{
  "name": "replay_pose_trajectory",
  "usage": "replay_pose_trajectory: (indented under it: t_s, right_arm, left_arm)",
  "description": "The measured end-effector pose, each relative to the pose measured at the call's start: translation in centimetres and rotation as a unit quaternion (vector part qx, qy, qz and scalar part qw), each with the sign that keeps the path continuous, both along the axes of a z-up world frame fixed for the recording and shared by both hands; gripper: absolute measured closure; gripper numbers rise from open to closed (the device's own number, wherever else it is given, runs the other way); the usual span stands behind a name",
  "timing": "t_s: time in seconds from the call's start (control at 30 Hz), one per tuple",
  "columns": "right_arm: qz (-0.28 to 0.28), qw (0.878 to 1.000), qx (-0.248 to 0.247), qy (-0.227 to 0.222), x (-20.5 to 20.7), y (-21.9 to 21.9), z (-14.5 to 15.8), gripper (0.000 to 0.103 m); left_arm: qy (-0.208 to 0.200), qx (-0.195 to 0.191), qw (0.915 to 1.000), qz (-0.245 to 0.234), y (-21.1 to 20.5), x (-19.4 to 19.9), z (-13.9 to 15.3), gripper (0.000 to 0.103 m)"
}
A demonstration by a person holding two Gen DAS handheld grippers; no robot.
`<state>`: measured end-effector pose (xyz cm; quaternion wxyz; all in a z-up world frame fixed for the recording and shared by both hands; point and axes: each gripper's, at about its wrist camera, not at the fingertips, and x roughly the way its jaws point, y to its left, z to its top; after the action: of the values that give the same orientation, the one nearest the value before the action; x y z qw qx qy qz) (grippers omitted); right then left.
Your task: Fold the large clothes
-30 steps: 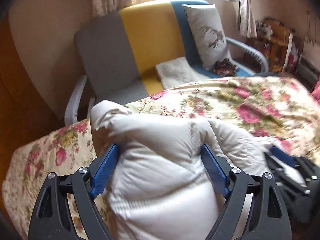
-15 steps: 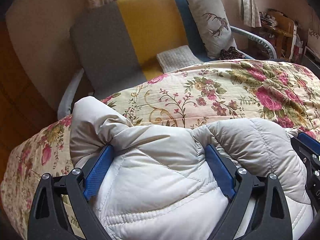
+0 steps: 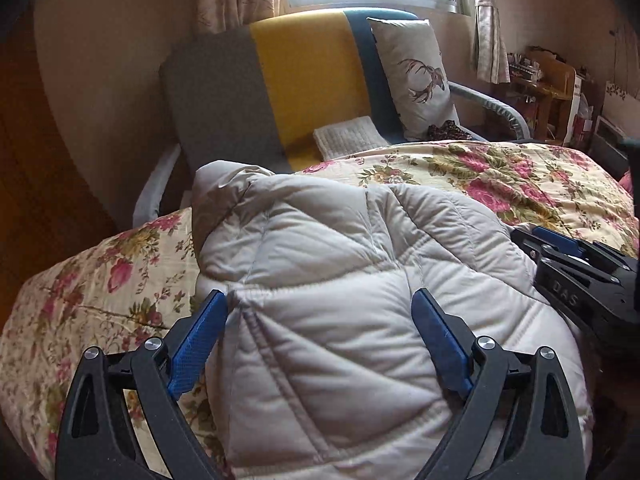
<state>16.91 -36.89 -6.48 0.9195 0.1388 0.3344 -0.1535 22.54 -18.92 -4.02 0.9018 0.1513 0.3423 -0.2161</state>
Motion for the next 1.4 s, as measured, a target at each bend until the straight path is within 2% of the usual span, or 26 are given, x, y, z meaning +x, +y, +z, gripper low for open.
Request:
replay_pose_trajectory:
  t_s: [0.1,0.17,0.23,0.37,0.43,0.57,0.63,0.7,0.8,0.87,0.93,1.0,1.07,1.17,1.27,1.4]
  right_arm:
    - [0.008,1.000,-0.011,-0.010,-0.6,0.4,0.7,0.065]
    - [0.017,1.000,-0.016,-0.015,-1.1,0.6,1.3,0.052]
    - [0.006,0.999,-0.032,-0.014,-2.1,0.7,2.2,0.019]
    - [0.014,0.999,-0.017,-0.026,-4.7,0.9,3.5,0.018]
    - [0.015,0.999,-0.013,-0.027,-6.0,1.3,3.8,0.013]
    - [0.029,0.999,-0.024,-0.031,-7.9,2.7,4.2,0.013]
    - [0.028,0.999,-0.032,-0.028,-8.5,2.9,3.9,0.016]
    - [0.015,1.000,-0.020,-0.016,-9.0,2.3,3.1,0.018]
    - [-0.002,1.000,0.009,-0.007,-9.8,0.8,0.0,0.018]
    - [-0.007,0.999,0.048,-0.017,-10.4,0.1,-1.7,0.017]
    - [-0.010,0.997,0.074,-0.021,-10.8,-0.3,-1.9,0.017]
    - [-0.010,0.998,0.064,-0.018,-11.0,0.1,-1.1,0.015]
    - [-0.012,0.999,0.030,-0.008,-11.1,0.8,0.6,0.014]
    - [0.008,0.997,-0.065,-0.050,-11.1,2.9,5.2,0.010]
    - [0.051,0.992,-0.091,-0.078,-9.6,4.5,8.4,0.009]
    - [0.071,0.991,-0.107,-0.044,-5.2,5.2,7.9,0.009]
  left_arm:
    - [0.000,-0.010,0.9999,0.004,1.2,-1.8,0.3,0.009]
    - [-0.002,-0.017,0.9998,0.012,2.0,-2.7,0.4,0.006]
    - [-0.001,-0.021,0.9997,0.015,2.6,-3.4,0.3,0.006]
    - [0.004,-0.032,0.9992,0.023,3.6,-4.4,0.0,0.006]
    - [0.010,-0.041,0.9987,0.030,4.0,-4.5,0.0,0.006]
    - [0.019,-0.051,0.9978,0.038,4.5,-5.0,-0.2,0.006]
    - [0.023,-0.055,0.9975,0.039,4.6,-5.4,-0.2,0.006]
    - [0.025,-0.058,0.9975,0.031,4.5,-5.9,-0.3,0.006]
    - [0.030,-0.059,0.9978,0.006,4.0,-6.8,-1.5,0.006]
    - [0.031,-0.060,0.9977,0.004,3.8,-7.0,-2.2,0.005]
    - [0.042,-0.072,0.9965,0.003,4.3,-7.1,-2.1,0.005]
    - [0.052,-0.086,0.9950,-0.002,4.9,-7.1,-1.7,0.005]
    - [0.043,-0.089,0.9951,-0.002,5.5,-7.4,-1.3,0.005]
    - [0.011,-0.065,0.9978,-0.002,5.3,-8.2,-1.3,0.005]
    - [0.016,-0.073,0.9972,0.000,5.1,-8.1,-1.6,0.005]
    - [0.025,-0.077,0.9967,0.003,5.1,-8.0,-1.8,0.005]
